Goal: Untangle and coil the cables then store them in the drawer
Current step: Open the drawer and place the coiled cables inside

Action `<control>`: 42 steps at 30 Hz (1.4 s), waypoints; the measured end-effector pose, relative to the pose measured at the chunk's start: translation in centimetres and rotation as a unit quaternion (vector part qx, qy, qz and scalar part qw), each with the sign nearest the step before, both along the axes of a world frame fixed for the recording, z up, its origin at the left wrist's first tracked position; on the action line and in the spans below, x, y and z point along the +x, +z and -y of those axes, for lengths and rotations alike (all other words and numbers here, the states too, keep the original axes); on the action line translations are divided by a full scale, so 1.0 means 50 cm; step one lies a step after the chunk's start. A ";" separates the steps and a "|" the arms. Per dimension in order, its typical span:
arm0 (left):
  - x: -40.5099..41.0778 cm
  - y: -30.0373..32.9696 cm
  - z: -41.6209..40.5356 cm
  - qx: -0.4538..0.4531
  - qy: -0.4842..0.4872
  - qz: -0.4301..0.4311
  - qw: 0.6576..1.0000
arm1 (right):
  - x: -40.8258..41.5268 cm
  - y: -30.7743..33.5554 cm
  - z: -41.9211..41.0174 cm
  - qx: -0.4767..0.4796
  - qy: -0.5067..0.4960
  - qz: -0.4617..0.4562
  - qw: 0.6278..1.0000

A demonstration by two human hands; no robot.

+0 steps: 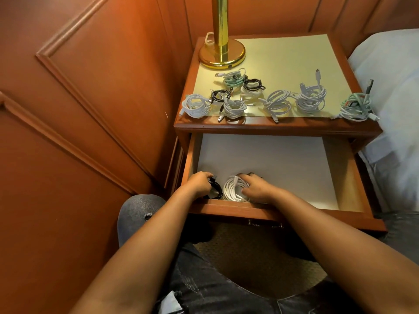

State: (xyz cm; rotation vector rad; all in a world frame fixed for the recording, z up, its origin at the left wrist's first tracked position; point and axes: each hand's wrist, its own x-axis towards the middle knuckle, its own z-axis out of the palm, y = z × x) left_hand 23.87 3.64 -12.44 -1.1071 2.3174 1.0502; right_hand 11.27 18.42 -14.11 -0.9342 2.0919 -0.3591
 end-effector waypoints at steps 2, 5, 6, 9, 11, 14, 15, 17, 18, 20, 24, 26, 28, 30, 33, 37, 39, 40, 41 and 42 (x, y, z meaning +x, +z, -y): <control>0.000 0.001 -0.001 -0.007 -0.003 0.000 1.000 | 0.001 -0.002 0.001 0.001 0.003 -0.002 1.000; 0.000 0.003 -0.002 -0.010 0.001 -0.005 1.000 | -0.001 -0.006 0.003 0.000 -0.002 0.002 1.000; 0.000 0.005 -0.003 -0.011 0.001 -0.005 1.000 | -0.002 -0.006 0.003 -0.002 -0.003 0.004 1.000; 0.001 0.011 -0.005 -0.015 0.000 -0.008 1.000 | -0.005 -0.005 0.003 -0.006 -0.010 0.005 1.000; 0.003 0.017 -0.005 -0.017 -0.002 -0.012 1.000 | -0.004 0.000 0.002 -0.009 -0.024 -0.002 1.000; -0.002 0.037 0.002 -0.017 0.011 -0.040 0.999 | -0.002 0.027 0.004 -0.034 -0.059 -0.019 0.997; -0.006 0.049 0.007 -0.017 0.020 -0.056 0.998 | -0.003 0.041 0.008 -0.055 -0.075 -0.025 0.995; -0.017 0.078 0.020 -0.020 0.039 -0.099 0.994 | -0.006 0.079 0.021 -0.107 -0.109 -0.033 0.988; -0.023 0.094 0.028 -0.020 0.053 -0.125 0.991 | -0.009 0.100 0.030 -0.133 -0.126 -0.038 0.982; -0.036 0.127 0.046 -0.020 0.093 -0.177 0.980 | -0.016 0.143 0.053 -0.177 -0.155 -0.045 0.971; -0.060 0.183 0.087 0.002 0.200 -0.265 0.943 | -0.034 0.222 0.113 -0.238 -0.178 -0.053 0.953; -0.070 0.204 0.110 0.002 0.239 -0.288 0.927 | -0.049 0.261 0.147 -0.252 -0.177 -0.062 0.950; -0.082 0.222 0.133 -0.016 0.263 -0.300 0.917 | -0.071 0.295 0.185 -0.263 -0.175 -0.077 0.946; -0.099 0.238 0.158 -0.037 0.279 -0.309 0.909 | -0.104 0.319 0.229 -0.272 -0.168 -0.094 0.943; -0.125 0.251 0.199 -0.036 0.281 -0.303 0.910 | -0.156 0.342 0.290 -0.241 -0.142 -0.111 0.954; -0.159 0.250 0.254 -0.004 0.253 -0.255 0.933 | -0.221 0.349 0.351 -0.134 -0.076 -0.127 0.980; -0.173 0.242 0.276 0.034 0.232 -0.235 0.943 | -0.241 0.345 0.371 -0.091 -0.039 -0.132 0.986; -0.178 0.240 0.285 0.052 0.221 -0.222 0.948 | -0.248 0.344 0.380 -0.070 -0.016 -0.130 0.989; -0.184 0.237 0.293 0.061 0.210 -0.210 0.953 | -0.252 0.345 0.388 -0.052 0.008 -0.128 0.990; -0.189 0.235 0.301 0.064 0.200 -0.202 0.957 | -0.255 0.347 0.395 -0.035 0.035 -0.129 0.990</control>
